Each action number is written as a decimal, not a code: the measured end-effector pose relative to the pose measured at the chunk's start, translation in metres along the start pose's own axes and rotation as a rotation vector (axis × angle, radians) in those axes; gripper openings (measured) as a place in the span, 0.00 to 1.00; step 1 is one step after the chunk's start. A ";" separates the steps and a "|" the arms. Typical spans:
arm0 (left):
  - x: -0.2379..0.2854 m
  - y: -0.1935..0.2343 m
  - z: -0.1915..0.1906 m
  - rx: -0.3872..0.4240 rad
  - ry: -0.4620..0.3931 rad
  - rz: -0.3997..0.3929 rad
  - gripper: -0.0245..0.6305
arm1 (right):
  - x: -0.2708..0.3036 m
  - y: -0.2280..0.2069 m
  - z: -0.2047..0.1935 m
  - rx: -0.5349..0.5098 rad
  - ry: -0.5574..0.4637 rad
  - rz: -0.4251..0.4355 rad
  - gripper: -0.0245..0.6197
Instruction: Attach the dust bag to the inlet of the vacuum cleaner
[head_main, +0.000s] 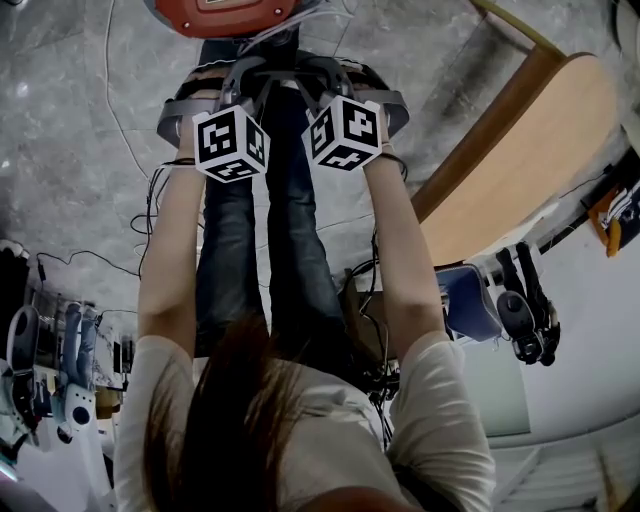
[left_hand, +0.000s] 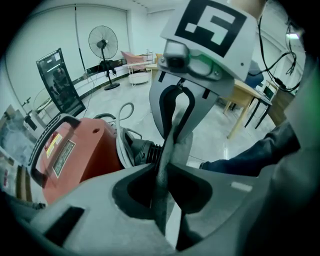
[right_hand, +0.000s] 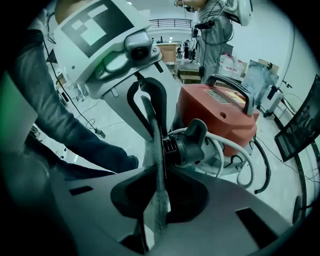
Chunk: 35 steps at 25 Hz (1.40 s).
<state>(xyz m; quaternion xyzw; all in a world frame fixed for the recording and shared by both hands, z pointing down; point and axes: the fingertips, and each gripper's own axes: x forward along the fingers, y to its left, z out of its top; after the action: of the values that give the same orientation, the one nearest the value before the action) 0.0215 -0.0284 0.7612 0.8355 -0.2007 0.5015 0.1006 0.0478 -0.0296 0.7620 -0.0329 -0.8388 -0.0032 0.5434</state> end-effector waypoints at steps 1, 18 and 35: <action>0.001 0.000 0.000 -0.008 -0.003 -0.001 0.15 | 0.001 -0.001 -0.001 -0.007 0.006 0.000 0.11; 0.006 0.003 -0.005 -0.233 -0.034 0.009 0.15 | 0.003 -0.013 0.005 -0.088 0.028 0.057 0.13; 0.008 0.009 0.002 -0.301 -0.081 0.023 0.17 | 0.002 -0.022 0.001 -0.084 0.028 0.060 0.15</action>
<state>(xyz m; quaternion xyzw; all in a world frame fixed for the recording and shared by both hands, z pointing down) 0.0224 -0.0386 0.7666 0.8282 -0.2869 0.4329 0.2109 0.0446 -0.0510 0.7634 -0.0810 -0.8288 -0.0227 0.5531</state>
